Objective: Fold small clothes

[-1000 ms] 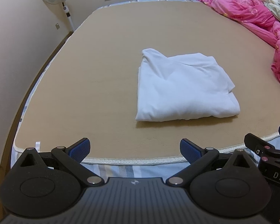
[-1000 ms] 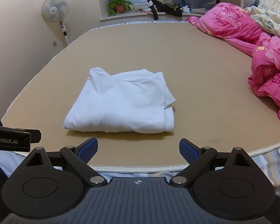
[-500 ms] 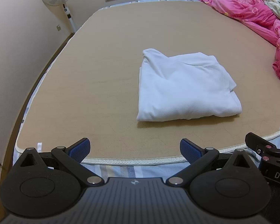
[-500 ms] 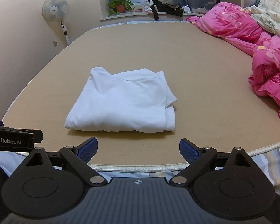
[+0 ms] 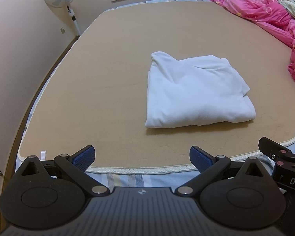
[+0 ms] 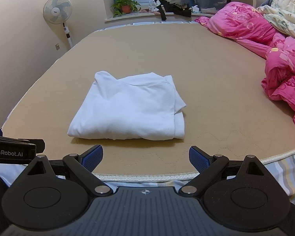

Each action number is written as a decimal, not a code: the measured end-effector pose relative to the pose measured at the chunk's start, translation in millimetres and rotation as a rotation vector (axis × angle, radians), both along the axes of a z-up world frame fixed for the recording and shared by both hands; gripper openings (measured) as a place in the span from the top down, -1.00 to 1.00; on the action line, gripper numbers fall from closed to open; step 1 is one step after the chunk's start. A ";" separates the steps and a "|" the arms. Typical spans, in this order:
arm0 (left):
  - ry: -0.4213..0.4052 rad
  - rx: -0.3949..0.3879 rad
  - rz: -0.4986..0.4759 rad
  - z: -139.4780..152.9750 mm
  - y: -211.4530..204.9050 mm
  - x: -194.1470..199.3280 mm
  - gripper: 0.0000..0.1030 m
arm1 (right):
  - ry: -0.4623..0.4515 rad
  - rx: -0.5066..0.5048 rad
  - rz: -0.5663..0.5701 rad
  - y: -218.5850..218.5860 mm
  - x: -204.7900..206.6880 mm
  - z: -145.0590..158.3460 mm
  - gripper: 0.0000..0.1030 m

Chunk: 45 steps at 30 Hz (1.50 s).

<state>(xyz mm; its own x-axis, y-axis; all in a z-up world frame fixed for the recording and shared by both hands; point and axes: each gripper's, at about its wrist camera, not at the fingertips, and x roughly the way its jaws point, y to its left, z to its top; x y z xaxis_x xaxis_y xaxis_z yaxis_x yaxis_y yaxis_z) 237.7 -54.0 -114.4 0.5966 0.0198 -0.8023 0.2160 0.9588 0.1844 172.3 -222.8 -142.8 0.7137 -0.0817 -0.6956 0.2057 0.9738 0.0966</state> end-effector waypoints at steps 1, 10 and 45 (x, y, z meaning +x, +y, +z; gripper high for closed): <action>0.001 0.002 0.000 -0.1 -0.2 -0.2 -0.99 | -0.001 0.000 0.001 -0.5 -0.2 0.2 -0.84; -0.006 0.013 -0.010 3.0 -1.5 -3.2 -0.99 | -0.009 0.006 0.004 1.9 0.4 0.4 -0.84; -0.034 0.027 -0.031 5.1 -3.2 -10.5 -0.99 | -0.013 -0.005 0.001 9.4 -1.4 5.1 -0.84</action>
